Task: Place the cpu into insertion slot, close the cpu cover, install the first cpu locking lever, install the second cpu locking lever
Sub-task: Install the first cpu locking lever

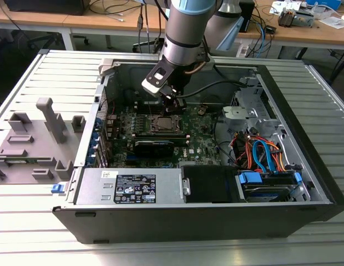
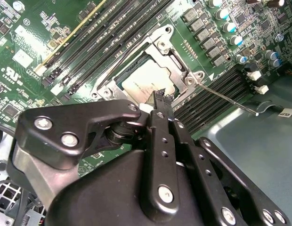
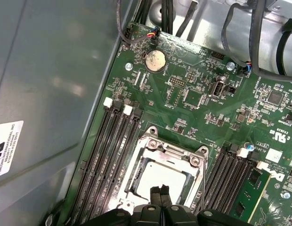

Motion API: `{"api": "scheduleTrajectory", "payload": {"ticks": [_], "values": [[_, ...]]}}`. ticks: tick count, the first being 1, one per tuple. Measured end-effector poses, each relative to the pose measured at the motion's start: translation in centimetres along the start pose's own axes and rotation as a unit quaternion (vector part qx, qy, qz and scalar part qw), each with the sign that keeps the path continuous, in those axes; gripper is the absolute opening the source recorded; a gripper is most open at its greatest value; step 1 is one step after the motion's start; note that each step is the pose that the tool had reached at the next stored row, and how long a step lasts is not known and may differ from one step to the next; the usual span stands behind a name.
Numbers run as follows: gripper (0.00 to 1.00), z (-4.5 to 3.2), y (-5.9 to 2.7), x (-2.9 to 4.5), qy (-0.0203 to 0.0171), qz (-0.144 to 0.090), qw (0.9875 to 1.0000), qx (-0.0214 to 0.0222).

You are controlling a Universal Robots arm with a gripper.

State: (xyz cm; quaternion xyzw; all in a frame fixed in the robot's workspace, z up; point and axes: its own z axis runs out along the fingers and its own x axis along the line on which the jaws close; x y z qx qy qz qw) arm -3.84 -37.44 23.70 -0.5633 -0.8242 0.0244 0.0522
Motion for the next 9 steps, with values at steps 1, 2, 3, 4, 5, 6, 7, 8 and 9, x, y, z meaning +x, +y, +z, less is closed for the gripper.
{"api": "scheduleTrajectory", "payload": {"ticks": [1, 2, 3, 4, 5, 6, 7, 8, 9], "values": [[0.11, 0.0, 0.0, 0.0, 0.0002, 0.0, 1.0, -0.0001], [0.11, 0.0, 0.0, 0.0, 0.0005, -0.001, 1.0, -0.0002], [0.11, 0.0, 0.0, 0.0, 0.0008, -0.001, 1.0, -0.0003], [0.11, 0.0, 0.0, 0.0, 0.001, -0.002, 1.0, -0.0003], [0.11, 0.0, 0.0, 0.0, 0.0014, -0.002, 1.0, -0.0005], [0.11, 0.0, 0.0, 0.0, 0.0019, -0.003, 1.0, -0.0007], [0.11, 0.0, 0.0, 0.0, 0.0022, -0.003, 1.0, -0.0008], [0.11, 0.0, 0.0, 0.0, 0.0025, -0.003, 1.0, -0.0009], [0.11, 0.0, 0.0, 0.0, 0.003, -0.004, 1.0, -0.0011]]}}
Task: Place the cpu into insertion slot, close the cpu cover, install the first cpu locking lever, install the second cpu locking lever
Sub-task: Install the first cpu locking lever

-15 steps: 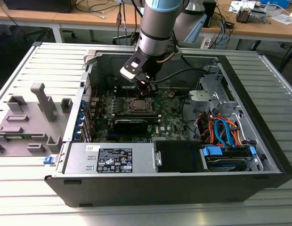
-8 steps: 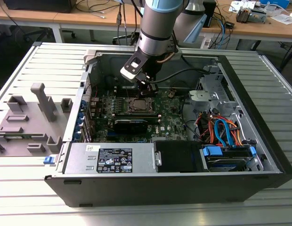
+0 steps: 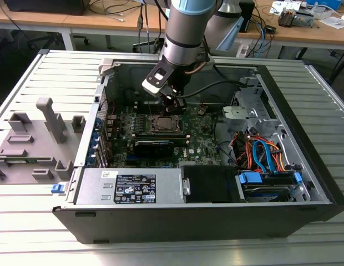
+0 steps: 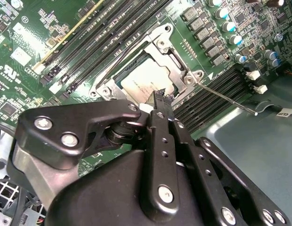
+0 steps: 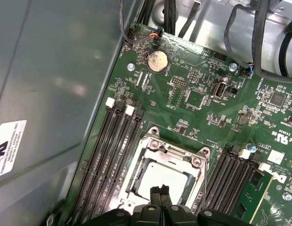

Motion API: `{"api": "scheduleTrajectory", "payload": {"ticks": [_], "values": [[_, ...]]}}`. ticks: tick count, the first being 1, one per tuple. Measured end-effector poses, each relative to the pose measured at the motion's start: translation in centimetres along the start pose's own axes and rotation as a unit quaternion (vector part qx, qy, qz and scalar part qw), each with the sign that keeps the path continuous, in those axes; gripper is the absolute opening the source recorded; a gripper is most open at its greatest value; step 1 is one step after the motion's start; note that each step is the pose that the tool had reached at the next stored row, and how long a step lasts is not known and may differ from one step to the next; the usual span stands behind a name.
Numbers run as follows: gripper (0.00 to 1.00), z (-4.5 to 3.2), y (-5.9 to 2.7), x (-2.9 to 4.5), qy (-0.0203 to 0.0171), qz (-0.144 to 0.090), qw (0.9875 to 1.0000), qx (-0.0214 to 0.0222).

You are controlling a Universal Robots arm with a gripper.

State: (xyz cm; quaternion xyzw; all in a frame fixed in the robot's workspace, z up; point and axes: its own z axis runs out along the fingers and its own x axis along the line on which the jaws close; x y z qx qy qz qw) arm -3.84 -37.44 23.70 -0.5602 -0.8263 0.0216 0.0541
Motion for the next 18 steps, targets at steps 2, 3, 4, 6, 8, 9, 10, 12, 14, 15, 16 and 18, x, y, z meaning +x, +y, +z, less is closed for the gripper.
{"api": "scheduleTrajectory", "payload": {"ticks": [2, 3, 4, 6, 8, 9, 10, 12, 14, 15, 16, 18], "values": [[0.11, 0.0, 0.0, 0.0, 0.0008, -0.001, 1.0, -0.0003], [0.11, 0.0, 0.0, 0.0, 0.0013, -0.002, 1.0, -0.0004], [0.11, 0.0, 0.0, 0.0, 0.0016, -0.002, 1.0, -0.0006], [0.11, 0.0, 0.0, 0.0, 0.0023, -0.003, 1.0, -0.0009], [0.11, 0.0, 0.0, 0.0, 0.0033, -0.003, 1.0, -0.0012], [0.11, 0.0, 0.0, 0.0, 0.0039, -0.004, 1.0, -0.0015], [0.11, 0.0, 0.0, 0.0, 0.0044, -0.004, 1.0, -0.0017], [0.11, 0.0, 0.0, 0.0, 0.0059, -0.005, 1.0, -0.0022], [0.11, 0.0, 0.0, 0.0, 0.0067, -0.006, 1.0, -0.0025], [0.11, 0.0, 0.0, 0.0, 0.0069, -0.007, 1.0, -0.0026], [0.11, 0.0, 0.0, 0.0, 0.0071, -0.007, 0.9999, -0.0026], [0.11, 0.0, 0.0, 0.0, 0.0075, -0.008, 0.9999, -0.0028]]}}
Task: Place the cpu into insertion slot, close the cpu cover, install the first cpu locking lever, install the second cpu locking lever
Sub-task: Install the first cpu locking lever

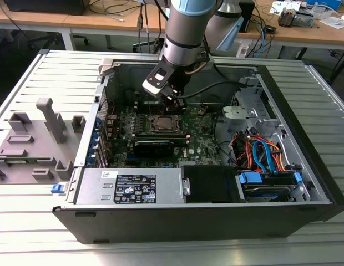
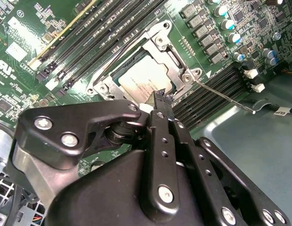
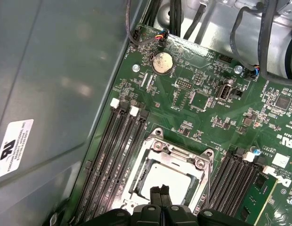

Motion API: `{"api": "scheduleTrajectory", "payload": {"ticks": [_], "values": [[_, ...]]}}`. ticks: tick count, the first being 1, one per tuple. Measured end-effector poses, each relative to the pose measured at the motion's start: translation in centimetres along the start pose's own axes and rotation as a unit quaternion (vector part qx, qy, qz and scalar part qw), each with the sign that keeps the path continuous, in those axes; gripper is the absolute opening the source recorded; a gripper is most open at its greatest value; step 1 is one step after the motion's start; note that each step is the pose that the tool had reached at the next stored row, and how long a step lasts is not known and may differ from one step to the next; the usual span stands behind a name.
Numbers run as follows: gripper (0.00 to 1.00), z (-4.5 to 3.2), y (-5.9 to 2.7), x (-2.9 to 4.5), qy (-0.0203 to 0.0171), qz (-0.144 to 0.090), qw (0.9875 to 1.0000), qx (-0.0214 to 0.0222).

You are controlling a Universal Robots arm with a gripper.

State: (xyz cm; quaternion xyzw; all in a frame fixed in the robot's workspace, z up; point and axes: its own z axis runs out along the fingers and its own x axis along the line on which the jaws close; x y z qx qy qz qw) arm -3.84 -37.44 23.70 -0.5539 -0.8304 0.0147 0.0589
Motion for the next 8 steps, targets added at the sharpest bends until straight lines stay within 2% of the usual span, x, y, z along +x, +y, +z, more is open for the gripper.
{"api": "scheduleTrajectory", "payload": {"ticks": [8], "values": [[0.11, 0.0, 0.0, 0.0, 0.0019, -0.004, 1.0, -0.0006]]}}
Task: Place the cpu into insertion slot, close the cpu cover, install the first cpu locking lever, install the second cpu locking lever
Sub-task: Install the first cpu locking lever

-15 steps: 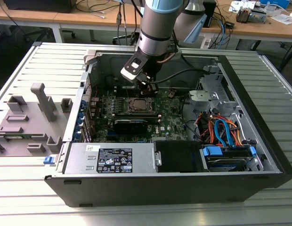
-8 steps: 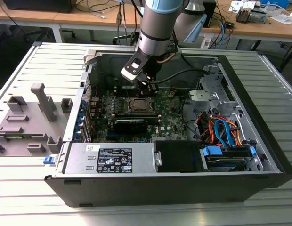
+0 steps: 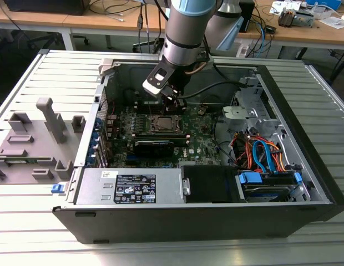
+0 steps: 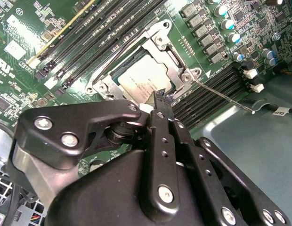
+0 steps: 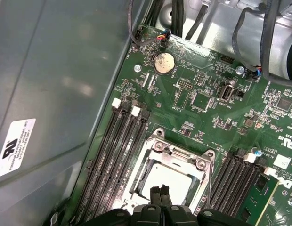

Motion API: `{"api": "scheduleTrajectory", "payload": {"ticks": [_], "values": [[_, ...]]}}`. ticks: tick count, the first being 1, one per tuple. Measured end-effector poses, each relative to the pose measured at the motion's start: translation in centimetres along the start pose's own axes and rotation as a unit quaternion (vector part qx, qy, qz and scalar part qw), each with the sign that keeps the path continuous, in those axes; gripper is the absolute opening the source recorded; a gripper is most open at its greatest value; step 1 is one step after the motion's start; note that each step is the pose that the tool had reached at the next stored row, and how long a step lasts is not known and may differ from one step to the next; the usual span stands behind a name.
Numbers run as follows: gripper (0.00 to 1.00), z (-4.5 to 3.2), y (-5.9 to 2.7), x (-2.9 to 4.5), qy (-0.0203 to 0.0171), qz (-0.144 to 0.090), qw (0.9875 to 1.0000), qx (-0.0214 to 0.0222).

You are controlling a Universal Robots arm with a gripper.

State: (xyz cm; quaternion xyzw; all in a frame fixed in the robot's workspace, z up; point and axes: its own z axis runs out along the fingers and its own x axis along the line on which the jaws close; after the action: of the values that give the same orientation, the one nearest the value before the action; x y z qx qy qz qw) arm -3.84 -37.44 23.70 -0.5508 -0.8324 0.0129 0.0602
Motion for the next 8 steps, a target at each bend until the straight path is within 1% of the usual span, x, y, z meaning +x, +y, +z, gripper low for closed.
{"api": "scheduleTrajectory", "payload": {"ticks": [8], "values": [[0.11, 0.0, 0.0, 0.0, 0.002, -0.004, 1.0, -0.0007]]}}
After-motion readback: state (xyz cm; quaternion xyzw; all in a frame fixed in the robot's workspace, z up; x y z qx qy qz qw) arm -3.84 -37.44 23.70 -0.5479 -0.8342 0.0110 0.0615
